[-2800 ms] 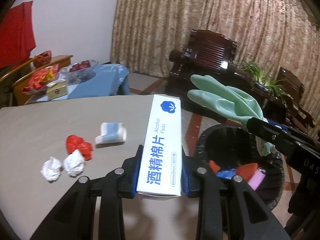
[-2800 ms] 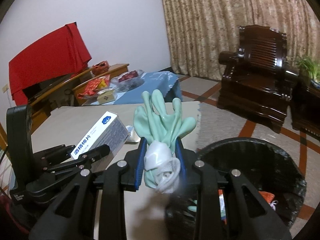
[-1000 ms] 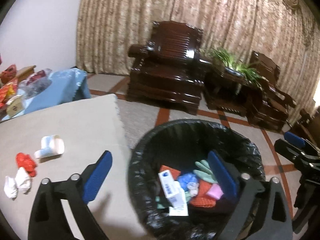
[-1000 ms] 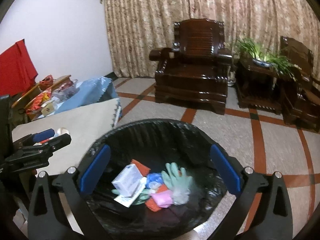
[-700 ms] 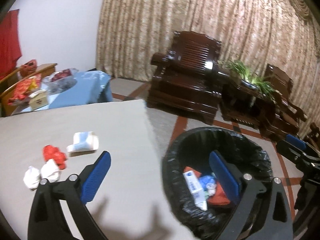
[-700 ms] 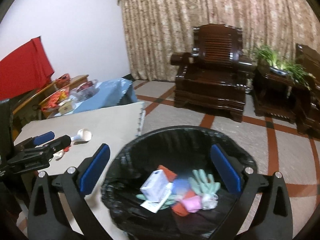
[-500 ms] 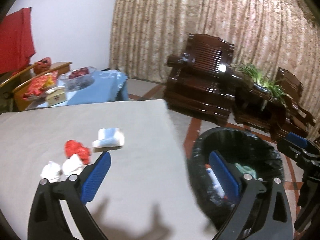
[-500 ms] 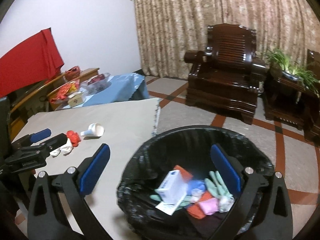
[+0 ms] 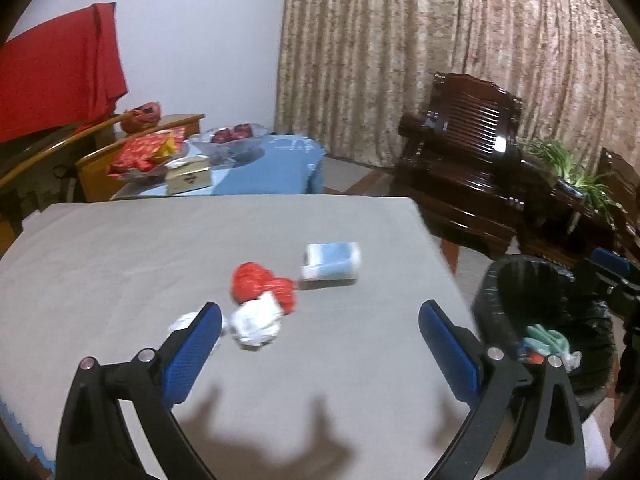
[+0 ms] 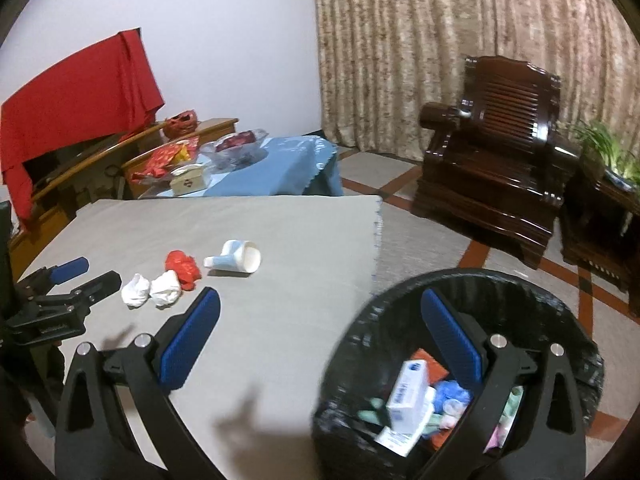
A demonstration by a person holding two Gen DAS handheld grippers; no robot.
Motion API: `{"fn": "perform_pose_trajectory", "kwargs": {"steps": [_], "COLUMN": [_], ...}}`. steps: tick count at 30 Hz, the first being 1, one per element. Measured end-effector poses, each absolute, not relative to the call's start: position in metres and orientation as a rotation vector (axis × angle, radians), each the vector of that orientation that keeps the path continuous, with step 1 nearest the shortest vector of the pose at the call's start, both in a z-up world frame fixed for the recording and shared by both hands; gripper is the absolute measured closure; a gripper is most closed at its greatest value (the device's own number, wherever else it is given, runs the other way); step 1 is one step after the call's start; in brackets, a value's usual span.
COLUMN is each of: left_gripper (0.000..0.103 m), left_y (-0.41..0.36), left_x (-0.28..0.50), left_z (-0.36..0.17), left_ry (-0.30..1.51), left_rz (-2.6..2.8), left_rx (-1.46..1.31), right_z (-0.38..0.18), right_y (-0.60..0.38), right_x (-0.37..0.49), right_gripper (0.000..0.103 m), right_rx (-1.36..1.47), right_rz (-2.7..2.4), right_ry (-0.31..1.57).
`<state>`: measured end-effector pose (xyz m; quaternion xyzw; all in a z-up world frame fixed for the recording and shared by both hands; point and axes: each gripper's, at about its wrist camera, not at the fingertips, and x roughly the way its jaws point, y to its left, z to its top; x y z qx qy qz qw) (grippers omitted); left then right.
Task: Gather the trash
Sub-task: 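Return both tools to the table near the white tissues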
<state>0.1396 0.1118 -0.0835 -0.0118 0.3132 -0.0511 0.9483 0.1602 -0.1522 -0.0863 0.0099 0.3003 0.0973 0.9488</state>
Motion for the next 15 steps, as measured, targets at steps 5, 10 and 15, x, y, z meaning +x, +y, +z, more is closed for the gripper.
{"fn": "perform_pose_trajectory", "kwargs": {"steps": [5,10,15], "left_gripper": [0.006,0.007,0.01], "left_y": [0.155,0.192,0.224], "left_x": [0.144,0.151,0.163], "left_z": [-0.094,-0.112,-0.138], "left_ry": [0.64,0.66,0.697], "left_rz": [-0.032,0.028,0.064], "left_rx": [-0.037,-0.047,-0.057], "right_z": [-0.097,-0.117,-0.14], "right_y": [-0.118,-0.079,-0.04], "right_x": [0.178,0.197,0.212], "right_gripper": [0.005,0.005,0.005], "right_rx": [0.004,0.004,-0.026], "right_rz": [0.23,0.253,0.28], "right_ry": [0.625,0.658,0.688]}}
